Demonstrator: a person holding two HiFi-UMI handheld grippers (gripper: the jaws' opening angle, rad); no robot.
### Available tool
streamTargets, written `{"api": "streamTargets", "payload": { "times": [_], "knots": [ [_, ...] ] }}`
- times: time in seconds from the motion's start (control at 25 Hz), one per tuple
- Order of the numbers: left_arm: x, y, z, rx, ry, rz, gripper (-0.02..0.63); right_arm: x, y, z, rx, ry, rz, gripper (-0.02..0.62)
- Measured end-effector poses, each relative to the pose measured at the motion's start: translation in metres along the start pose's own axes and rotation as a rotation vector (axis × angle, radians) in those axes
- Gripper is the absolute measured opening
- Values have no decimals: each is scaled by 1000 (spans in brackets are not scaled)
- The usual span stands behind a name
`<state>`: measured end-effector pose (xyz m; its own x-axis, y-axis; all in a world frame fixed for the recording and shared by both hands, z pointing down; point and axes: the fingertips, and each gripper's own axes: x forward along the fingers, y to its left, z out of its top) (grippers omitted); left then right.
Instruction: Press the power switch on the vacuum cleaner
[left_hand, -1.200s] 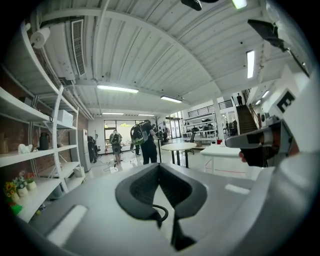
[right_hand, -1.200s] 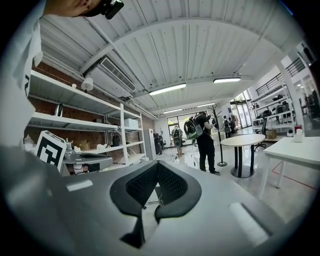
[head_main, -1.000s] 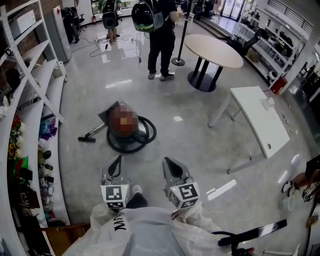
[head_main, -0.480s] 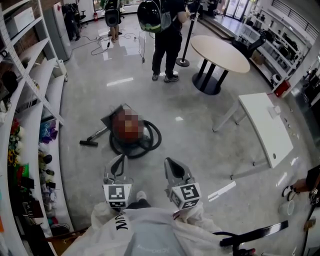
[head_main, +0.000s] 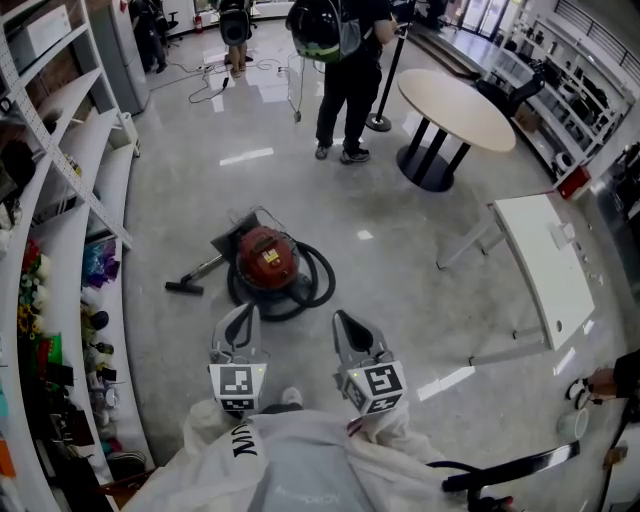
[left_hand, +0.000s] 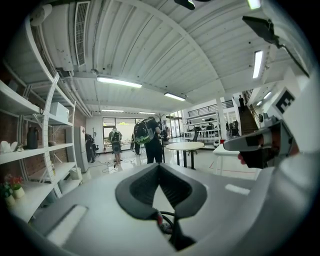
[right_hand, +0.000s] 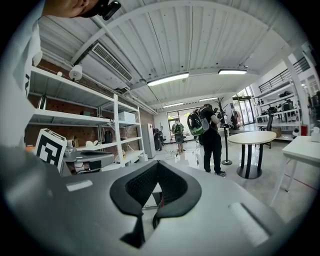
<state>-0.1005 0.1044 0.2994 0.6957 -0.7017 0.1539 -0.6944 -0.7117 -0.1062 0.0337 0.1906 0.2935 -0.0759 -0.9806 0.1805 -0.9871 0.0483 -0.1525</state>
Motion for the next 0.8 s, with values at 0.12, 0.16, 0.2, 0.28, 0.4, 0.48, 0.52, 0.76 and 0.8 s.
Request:
{"api": "streamTargets", "payload": {
  "times": [0.12, 0.16, 0.2, 0.28, 0.4, 0.48, 0.52, 0.76, 0.8],
  "knots": [
    [6, 10, -1, -8, -3, 4, 0, 14, 3, 1, -3, 5, 6, 0],
    [7, 13, -1, -12, -4, 6, 0, 18, 5, 3, -6, 4, 8, 0],
    [8, 17, -1, -14, -5, 7, 0, 21, 6, 5, -10, 2, 11, 0],
    [10, 23, -1, -16, -7, 12, 0, 28, 9, 9, -20, -2, 14, 0],
    [11, 31, -4, -29, -4, 22, 0, 32, 11, 8, -23, 7, 11, 0],
    [10, 34, -4, -36, -6, 25, 0, 33, 10, 7, -22, 14, 2, 0],
    [10, 35, -4, -37, -7, 25, 0, 33, 10, 8, -23, 14, -1, 0],
    [17, 42, 0, -42, -16, 36, 0, 37, 3, 13, -31, 11, -8, 0],
    [18, 42, 1, -44, -19, 38, 0, 39, 2, 13, -30, 12, -7, 0]
  ]
}}
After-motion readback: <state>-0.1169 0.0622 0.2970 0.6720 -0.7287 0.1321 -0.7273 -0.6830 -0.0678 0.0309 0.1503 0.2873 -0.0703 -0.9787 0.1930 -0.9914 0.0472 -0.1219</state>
